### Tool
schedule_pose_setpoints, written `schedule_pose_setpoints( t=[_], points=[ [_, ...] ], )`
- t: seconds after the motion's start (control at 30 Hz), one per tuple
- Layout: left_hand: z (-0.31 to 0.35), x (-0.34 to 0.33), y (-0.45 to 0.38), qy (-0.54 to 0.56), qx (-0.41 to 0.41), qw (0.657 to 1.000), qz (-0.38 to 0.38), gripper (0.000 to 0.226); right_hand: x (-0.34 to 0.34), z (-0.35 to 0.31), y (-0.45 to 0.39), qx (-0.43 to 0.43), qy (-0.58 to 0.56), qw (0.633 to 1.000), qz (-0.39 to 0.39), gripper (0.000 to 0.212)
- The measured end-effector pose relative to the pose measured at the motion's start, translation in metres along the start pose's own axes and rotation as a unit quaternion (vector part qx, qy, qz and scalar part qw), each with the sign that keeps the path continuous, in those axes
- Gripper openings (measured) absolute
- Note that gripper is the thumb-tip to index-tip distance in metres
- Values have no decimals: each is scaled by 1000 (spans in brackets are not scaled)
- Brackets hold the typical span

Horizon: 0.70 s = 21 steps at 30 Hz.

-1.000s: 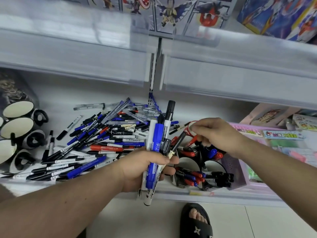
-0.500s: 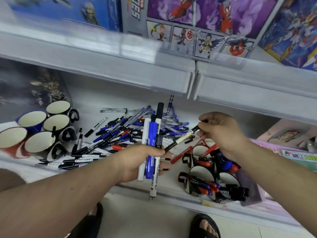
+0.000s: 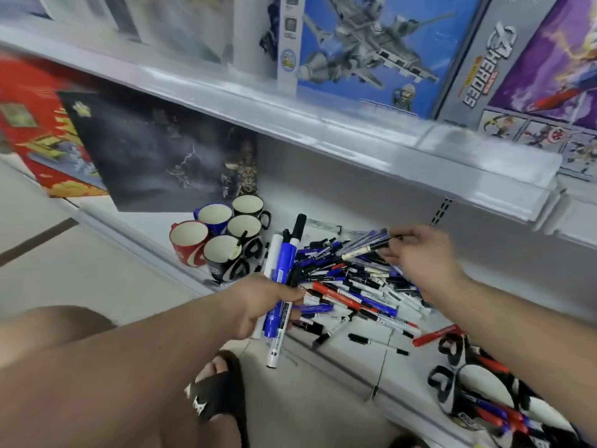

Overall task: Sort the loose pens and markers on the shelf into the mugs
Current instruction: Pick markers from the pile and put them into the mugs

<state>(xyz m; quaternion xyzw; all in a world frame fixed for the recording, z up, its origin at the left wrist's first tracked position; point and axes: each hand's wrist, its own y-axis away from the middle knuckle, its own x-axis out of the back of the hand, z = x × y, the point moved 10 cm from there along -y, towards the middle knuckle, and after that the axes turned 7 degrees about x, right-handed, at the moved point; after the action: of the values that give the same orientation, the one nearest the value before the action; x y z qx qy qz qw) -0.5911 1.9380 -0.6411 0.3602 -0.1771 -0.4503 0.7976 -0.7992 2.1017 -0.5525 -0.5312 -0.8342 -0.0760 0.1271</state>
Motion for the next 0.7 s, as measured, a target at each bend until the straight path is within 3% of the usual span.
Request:
schedule_pose_setpoints(
  t=[0.17, 0.27, 0.37, 0.47, 0.7],
  points=[
    [29, 36, -12, -17, 3, 1000, 6, 45, -79, -3, -7, 60, 43, 997, -28, 22],
    [42, 80, -21, 20, -10, 998, 54, 31, -119, 0, -16, 83, 38, 996, -24, 27],
    [46, 117, -28, 49, -19, 994, 101, 34, -160, 10, -21, 82, 44, 995, -39, 20],
    [49, 127, -31, 67, -25, 992, 105, 30, -202, 13, -24, 96, 58, 993, -44, 23],
    [52, 141, -37, 74, -40, 992, 92, 11, -284, 36, -32, 95, 84, 990, -58, 6]
  ],
)
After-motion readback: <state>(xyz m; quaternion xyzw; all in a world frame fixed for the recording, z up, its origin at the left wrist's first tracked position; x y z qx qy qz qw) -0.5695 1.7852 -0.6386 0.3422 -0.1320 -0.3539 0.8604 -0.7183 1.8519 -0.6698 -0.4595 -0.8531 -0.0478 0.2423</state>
